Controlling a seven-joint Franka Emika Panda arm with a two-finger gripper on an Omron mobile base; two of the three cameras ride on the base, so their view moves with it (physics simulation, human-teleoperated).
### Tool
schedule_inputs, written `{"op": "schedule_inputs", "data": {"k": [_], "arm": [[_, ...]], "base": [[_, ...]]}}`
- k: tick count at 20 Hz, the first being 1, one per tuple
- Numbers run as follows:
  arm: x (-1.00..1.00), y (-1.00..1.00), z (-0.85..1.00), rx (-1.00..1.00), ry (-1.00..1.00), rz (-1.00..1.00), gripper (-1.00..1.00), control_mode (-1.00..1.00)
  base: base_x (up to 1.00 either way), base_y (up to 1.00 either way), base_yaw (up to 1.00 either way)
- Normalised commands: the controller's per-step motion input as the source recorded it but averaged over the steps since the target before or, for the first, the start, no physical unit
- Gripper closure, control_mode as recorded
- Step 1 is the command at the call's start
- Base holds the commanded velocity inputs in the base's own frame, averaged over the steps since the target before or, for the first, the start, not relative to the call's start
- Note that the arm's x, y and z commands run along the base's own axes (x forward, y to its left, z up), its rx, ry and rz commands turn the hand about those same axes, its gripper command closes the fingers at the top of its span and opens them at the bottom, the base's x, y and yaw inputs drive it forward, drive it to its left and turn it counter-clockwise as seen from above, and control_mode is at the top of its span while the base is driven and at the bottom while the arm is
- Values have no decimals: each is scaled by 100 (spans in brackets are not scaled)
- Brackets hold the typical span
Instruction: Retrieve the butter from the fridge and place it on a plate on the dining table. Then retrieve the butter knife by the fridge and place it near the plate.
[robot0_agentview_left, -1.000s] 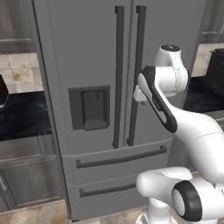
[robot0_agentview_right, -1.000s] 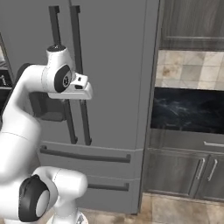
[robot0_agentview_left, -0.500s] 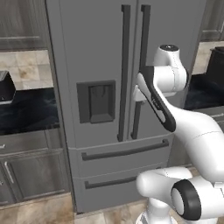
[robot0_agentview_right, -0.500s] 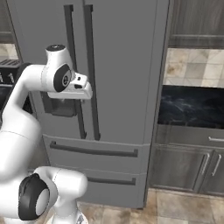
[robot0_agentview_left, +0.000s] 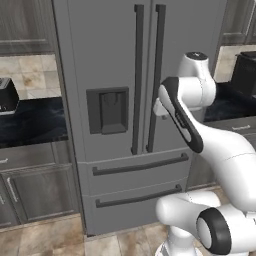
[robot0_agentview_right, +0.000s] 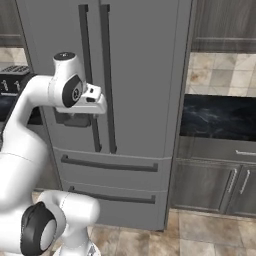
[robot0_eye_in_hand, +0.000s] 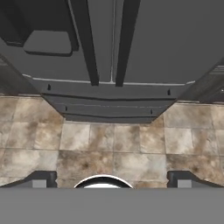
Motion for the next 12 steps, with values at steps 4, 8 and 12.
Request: {"op": "schedule_inputs", "data": {"k": [4,8,12], "arm": [[47,-19,-4,1,-11,2,-100,-100],[95,2,-27,3,-10,2,-100,-100],[88,2,-10,0,-3,0,-100,-100]], "base": [[0,0,0],[0,0,0],[0,0,0]]}}
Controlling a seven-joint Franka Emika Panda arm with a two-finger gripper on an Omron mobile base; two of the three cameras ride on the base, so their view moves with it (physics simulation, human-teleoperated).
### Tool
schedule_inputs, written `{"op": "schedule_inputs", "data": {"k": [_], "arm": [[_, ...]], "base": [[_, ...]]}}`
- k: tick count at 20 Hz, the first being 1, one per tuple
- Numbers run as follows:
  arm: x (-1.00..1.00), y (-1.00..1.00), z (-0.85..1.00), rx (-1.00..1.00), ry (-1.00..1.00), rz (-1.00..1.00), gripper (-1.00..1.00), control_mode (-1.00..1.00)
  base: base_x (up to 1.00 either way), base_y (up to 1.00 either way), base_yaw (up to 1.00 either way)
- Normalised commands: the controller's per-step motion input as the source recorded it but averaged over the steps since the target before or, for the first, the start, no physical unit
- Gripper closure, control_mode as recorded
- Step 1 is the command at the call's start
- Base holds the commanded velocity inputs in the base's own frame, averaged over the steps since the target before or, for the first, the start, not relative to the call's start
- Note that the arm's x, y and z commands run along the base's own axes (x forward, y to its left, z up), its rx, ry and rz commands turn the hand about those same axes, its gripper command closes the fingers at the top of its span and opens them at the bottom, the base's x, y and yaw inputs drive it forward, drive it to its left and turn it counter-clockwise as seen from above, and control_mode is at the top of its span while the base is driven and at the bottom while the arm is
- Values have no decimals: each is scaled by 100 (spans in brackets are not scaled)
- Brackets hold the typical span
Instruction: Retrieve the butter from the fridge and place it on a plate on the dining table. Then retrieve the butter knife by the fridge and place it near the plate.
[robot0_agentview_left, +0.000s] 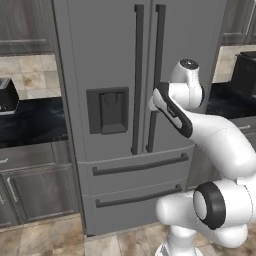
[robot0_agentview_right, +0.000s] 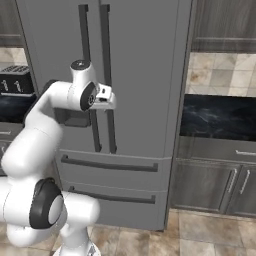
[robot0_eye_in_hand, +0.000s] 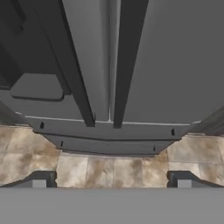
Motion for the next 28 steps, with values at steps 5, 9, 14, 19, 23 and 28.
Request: {"op": "schedule_inputs", "data": {"k": [5,9,14,19,23,28], "arm": [[42,0,0,-1,-13,0,-100,-100],[17,0,6,0,-37,0,-100,-100],[38,0,14,0,-28,0,-100,-100],[24,0,13,0,-4,0,-100,-100],[41,0,0,0,0,0,-100,-100],[51,-5,0,0,0,0,-100,-100]], "base": [[0,0,0],[0,0,0],[0,0,0],[0,0,0],[0,0,0],[0,0,0]]}}
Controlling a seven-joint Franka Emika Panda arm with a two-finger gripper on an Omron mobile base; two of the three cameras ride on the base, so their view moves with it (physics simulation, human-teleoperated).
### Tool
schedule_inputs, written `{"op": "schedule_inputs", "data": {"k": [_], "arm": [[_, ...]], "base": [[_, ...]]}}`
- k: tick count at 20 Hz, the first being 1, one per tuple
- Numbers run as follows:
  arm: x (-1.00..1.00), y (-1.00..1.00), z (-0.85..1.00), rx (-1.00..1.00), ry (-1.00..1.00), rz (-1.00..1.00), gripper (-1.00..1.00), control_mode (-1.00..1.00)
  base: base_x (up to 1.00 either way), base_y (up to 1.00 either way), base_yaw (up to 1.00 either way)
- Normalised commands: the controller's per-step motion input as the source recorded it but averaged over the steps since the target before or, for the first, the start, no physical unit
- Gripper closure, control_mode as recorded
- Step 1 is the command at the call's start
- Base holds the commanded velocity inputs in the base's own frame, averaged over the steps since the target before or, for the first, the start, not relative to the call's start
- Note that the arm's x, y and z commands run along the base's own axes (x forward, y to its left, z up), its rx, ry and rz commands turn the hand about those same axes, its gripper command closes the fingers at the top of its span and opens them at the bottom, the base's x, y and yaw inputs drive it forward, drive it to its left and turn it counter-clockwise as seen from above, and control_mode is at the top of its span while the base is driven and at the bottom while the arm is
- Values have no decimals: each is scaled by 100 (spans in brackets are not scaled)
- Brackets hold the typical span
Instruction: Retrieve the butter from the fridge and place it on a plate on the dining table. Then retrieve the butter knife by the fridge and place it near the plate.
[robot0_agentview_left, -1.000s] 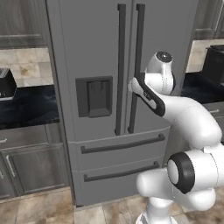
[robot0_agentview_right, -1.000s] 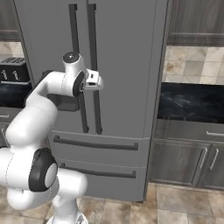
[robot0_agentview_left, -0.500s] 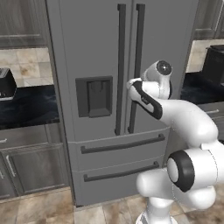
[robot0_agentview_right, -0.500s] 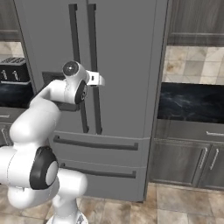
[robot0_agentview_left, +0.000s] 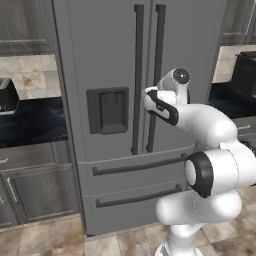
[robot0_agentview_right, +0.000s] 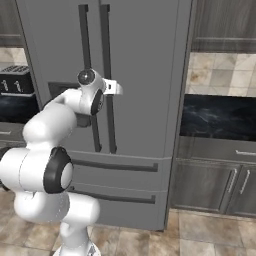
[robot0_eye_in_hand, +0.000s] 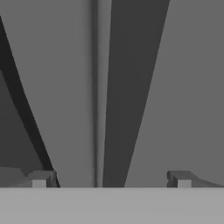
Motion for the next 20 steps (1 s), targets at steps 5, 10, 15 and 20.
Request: {"op": "schedule_inputs", "data": {"k": [5,10,15,20], "arm": [[53,0,0,0,-1,0,-100,-100],[45,0,0,0,-4,3,-100,-100],[48,-2,0,1,-2,7,-100,-100],[37,0,0,0,1,3,100,-100]], "base": [[0,0,0],[0,0,0],[0,0,0],[0,0,0]]}}
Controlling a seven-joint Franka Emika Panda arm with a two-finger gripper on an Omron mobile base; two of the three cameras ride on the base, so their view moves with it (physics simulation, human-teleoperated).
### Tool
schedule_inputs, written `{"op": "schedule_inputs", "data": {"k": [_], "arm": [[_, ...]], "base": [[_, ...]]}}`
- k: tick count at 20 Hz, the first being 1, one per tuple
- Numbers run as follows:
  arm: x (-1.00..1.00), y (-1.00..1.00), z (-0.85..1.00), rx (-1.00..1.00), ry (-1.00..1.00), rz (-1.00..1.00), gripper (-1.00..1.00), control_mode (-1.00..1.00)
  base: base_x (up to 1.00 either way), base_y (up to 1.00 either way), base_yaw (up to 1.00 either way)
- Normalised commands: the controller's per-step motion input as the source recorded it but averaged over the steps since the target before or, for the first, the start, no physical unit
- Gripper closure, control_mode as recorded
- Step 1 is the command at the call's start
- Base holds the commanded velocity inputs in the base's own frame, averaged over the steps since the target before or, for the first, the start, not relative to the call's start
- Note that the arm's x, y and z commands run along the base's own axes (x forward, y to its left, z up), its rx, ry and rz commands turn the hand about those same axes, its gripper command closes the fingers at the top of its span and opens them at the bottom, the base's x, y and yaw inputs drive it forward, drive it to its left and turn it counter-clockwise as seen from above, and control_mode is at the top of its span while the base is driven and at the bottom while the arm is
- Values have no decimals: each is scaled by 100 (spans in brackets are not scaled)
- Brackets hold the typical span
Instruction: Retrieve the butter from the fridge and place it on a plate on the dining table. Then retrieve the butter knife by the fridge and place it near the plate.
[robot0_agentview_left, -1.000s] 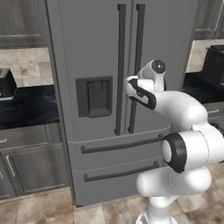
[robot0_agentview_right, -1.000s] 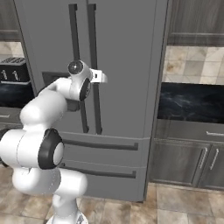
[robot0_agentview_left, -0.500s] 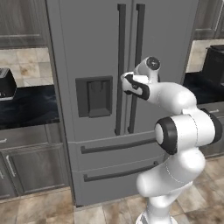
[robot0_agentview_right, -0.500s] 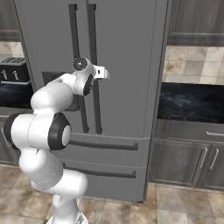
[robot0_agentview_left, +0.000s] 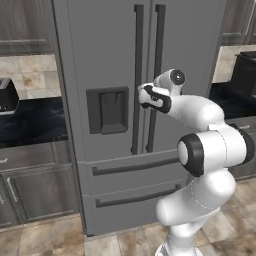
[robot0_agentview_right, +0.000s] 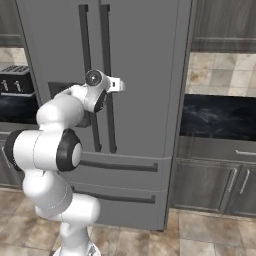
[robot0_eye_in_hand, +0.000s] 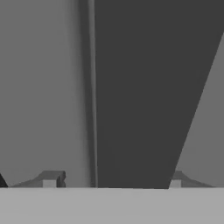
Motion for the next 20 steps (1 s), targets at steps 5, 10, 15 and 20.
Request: {"op": "schedule_inputs", "data": {"k": [5,10,15,20], "arm": [[8,-1,1,0,3,1,100,-100],[-72,-65,30,3,-2,0,100,-100],[-100,-89,54,10,14,0,100,-100],[-100,-100,47,18,21,0,100,-100]], "base": [[0,0,0],[0,0,0],[0,0,0],[0,0,0]]}}
